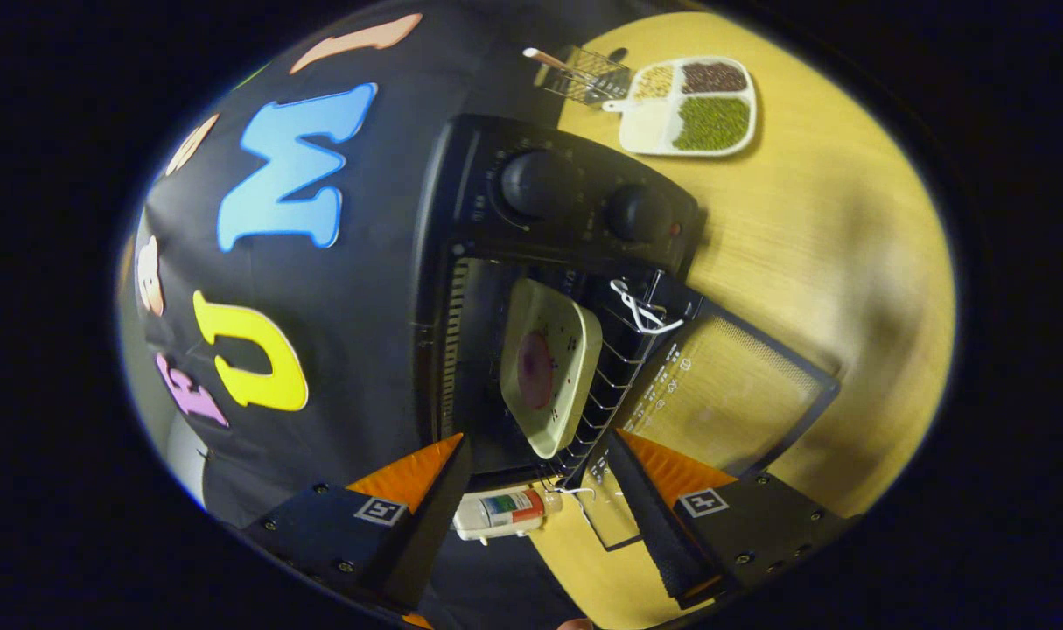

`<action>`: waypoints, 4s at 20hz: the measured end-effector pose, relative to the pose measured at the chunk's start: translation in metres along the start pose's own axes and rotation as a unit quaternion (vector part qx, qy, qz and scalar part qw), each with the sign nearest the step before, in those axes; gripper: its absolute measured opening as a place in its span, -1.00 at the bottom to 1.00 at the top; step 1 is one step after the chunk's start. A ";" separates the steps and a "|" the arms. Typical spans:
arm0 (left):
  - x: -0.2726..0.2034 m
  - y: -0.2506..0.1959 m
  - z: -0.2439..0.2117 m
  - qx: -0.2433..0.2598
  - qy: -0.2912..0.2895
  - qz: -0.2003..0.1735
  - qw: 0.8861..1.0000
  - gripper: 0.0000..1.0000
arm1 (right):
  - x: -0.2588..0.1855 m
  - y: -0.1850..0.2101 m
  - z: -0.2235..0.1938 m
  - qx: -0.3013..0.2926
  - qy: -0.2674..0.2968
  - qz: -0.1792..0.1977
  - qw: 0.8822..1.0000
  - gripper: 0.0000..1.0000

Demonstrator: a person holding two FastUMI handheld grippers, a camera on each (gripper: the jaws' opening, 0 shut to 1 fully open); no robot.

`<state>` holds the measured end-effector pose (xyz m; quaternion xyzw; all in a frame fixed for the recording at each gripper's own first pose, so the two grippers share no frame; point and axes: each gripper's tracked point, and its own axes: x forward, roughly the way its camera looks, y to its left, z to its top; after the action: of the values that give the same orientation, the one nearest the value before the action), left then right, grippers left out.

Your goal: Open the electric oven with the left hand, put the food in, and close the electric oven.

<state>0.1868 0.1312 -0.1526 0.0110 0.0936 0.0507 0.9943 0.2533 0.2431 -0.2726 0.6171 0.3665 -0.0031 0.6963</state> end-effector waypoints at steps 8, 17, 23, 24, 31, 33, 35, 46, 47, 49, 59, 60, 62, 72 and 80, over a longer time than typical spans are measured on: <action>-0.008 -0.099 -0.041 -0.027 0.046 -0.091 0.994 0.85 | -0.104 0.002 0.020 -0.250 -0.034 0.025 0.967 0.94; -0.034 -0.188 -0.122 -0.022 0.149 -0.170 0.974 0.92 | -0.207 0.007 0.072 -0.449 -0.139 0.013 0.883 0.95; -0.042 -0.229 -0.180 -0.009 0.224 -0.204 0.953 1.00 | -0.263 0.026 0.095 -0.561 -0.206 -0.005 0.802 0.95; -0.041 -0.234 -0.191 -0.005 0.238 -0.206 0.949 1.00 | -0.269 0.027 0.097 -0.572 -0.218 -0.010 0.791 0.94; -0.027 -0.259 -0.248 0.015 0.296 -0.210 0.932 0.94 | -0.305 0.021 0.114 -0.597 -0.257 -0.057 0.758 0.96; -0.020 -0.263 -0.259 0.016 0.307 -0.206 0.929 0.94 | -0.316 0.016 0.124 -0.584 -0.265 -0.070 0.764 0.95; -0.013 -0.265 -0.267 0.020 0.315 -0.198 0.928 1.00 | -0.324 0.012 0.135 -0.573 -0.271 -0.082 0.769 0.96; 0.003 -0.268 -0.263 0.034 0.300 -0.171 0.938 1.00 | -0.333 0.006 0.143 -0.590 -0.286 -0.091 0.749 0.95; 0.002 -0.267 -0.257 0.034 0.293 -0.172 0.940 0.93 | -0.332 0.006 0.142 -0.590 -0.287 -0.088 0.749 0.95; 0.002 -0.268 -0.243 0.032 0.276 -0.176 0.944 1.00 | -0.328 0.005 0.139 -0.590 -0.284 -0.082 0.751 0.95; 0.045 -0.274 -0.147 -0.005 0.184 -0.177 0.967 0.93 | -0.305 0.011 0.127 -0.599 -0.272 -0.065 0.751 0.95; 0.053 -0.277 -0.137 -0.010 0.174 -0.177 0.969 0.92 | -0.304 0.011 0.126 -0.598 -0.271 -0.065 0.751 0.95; 0.067 -0.281 -0.120 -0.012 0.158 -0.180 0.971 1.00 | -0.302 0.013 0.127 -0.596 -0.274 -0.064 0.752 0.95; 0.003 -0.261 0.049 -0.031 -0.011 -0.171 0.985 0.92 | -0.351 0.017 0.141 -0.587 -0.309 -0.049 0.746 0.95; -0.139 -0.238 0.126 -0.048 -0.073 -0.134 0.987 1.00 | -0.419 0.008 0.154 -0.607 -0.309 -0.020 0.732 0.95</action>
<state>0.0980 -0.1214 -0.0104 -0.0453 0.0193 -0.0793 0.9956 0.0278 -0.0753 -0.0550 0.0204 0.0671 0.0151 0.9974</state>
